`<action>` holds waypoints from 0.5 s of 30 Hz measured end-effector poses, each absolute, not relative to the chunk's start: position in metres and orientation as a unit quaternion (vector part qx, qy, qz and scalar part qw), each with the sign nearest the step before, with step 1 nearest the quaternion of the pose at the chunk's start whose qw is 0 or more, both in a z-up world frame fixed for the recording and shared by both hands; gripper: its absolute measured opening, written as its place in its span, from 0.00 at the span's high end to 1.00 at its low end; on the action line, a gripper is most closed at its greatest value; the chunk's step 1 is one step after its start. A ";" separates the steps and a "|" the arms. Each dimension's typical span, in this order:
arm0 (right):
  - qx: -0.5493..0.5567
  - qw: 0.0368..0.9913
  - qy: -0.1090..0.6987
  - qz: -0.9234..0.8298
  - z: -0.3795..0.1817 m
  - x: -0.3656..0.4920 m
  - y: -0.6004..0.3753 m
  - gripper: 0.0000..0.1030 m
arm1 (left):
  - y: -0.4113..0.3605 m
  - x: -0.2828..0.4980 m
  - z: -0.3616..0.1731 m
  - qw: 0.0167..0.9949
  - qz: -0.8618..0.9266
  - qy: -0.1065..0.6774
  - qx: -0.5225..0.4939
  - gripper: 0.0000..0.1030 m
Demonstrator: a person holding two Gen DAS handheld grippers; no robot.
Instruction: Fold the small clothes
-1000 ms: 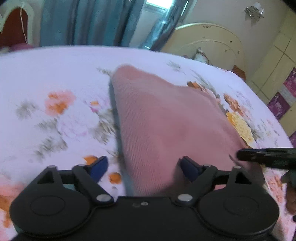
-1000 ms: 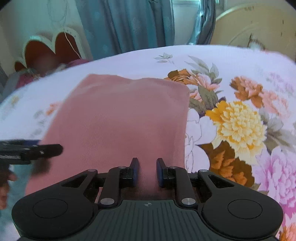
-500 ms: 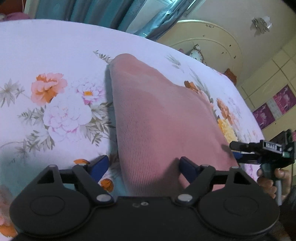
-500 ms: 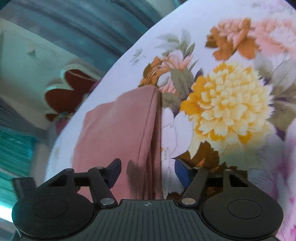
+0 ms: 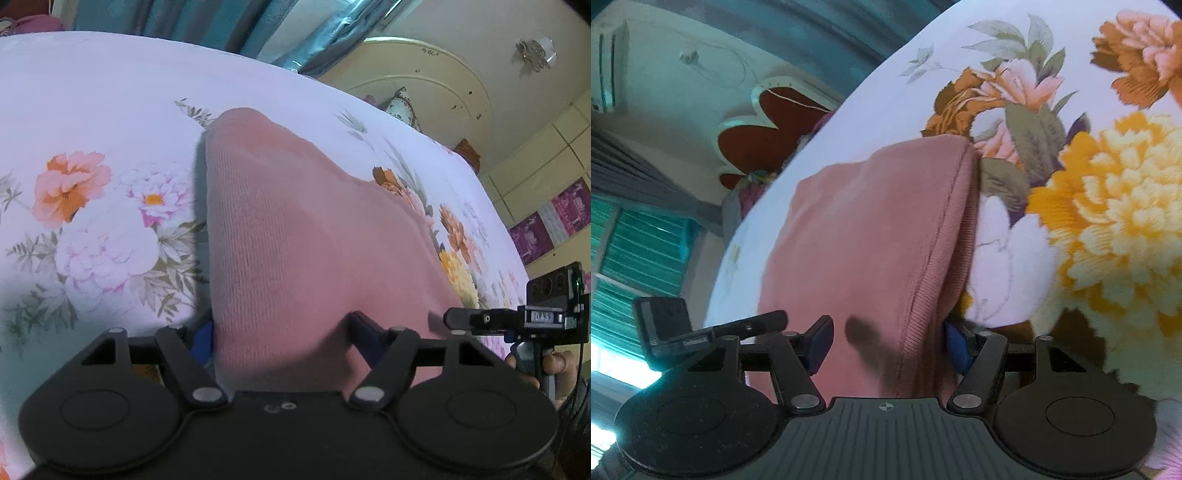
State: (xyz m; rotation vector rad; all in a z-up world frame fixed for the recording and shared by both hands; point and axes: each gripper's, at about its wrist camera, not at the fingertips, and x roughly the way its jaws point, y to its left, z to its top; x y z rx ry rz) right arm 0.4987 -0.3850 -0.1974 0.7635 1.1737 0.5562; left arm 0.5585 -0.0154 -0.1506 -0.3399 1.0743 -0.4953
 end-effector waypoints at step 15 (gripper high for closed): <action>0.278 0.766 0.533 0.226 -0.188 0.502 -0.361 0.76 | -0.047 0.558 -0.142 0.828 -0.248 0.498 -0.069 0.51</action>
